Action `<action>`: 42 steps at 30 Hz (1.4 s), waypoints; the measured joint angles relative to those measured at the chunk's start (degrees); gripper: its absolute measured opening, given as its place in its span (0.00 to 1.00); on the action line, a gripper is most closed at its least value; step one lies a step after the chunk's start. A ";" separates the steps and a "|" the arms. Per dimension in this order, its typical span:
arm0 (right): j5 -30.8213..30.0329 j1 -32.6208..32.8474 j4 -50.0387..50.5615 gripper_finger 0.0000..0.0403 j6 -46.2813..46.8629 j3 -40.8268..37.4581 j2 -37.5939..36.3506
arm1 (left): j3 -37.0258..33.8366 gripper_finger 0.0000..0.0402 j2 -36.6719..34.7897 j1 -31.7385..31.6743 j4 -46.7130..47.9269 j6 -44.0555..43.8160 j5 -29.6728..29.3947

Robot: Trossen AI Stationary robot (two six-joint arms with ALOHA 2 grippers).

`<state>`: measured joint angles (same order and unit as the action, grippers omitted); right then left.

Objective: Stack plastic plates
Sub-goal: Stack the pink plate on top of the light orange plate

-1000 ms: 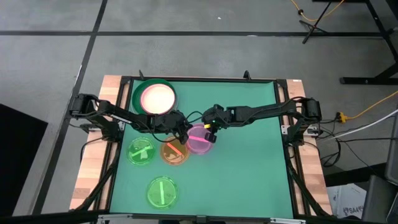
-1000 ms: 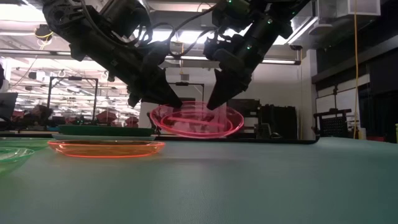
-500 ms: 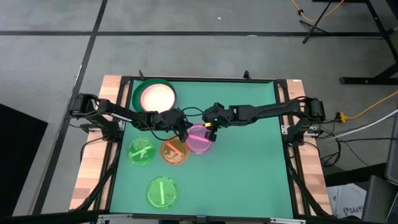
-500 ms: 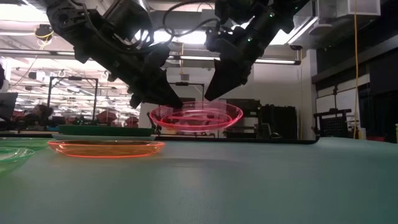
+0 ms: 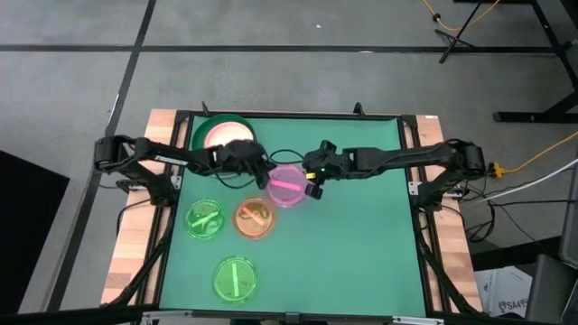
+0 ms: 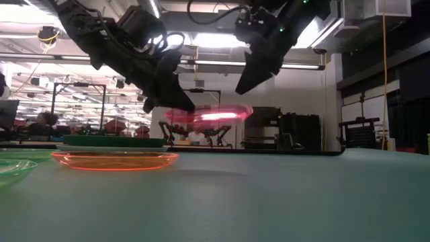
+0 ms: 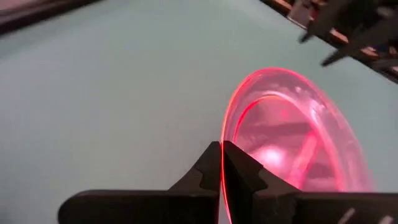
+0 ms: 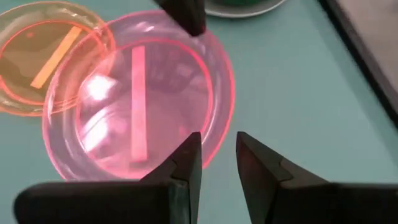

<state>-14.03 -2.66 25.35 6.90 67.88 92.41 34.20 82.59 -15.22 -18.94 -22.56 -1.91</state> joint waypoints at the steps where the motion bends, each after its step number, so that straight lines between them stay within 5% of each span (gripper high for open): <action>1: -0.56 0.00 0.10 0.22 0.03 0.00 -0.34 | 0.00 0.01 -0.88 -1.30 1.38 0.49 0.49; 24: -0.96 0.01 0.11 0.22 -1.47 0.00 -0.34 | -0.02 0.01 -23.08 -28.88 21.75 6.75 3.14; 42: -0.95 0.02 0.11 0.22 -1.49 0.00 -0.34 | -0.02 0.01 -24.90 -41.56 39.87 9.68 -2.89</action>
<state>-14.97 -2.64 25.45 5.41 67.88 92.07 34.17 57.69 -56.78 20.93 -12.88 -4.79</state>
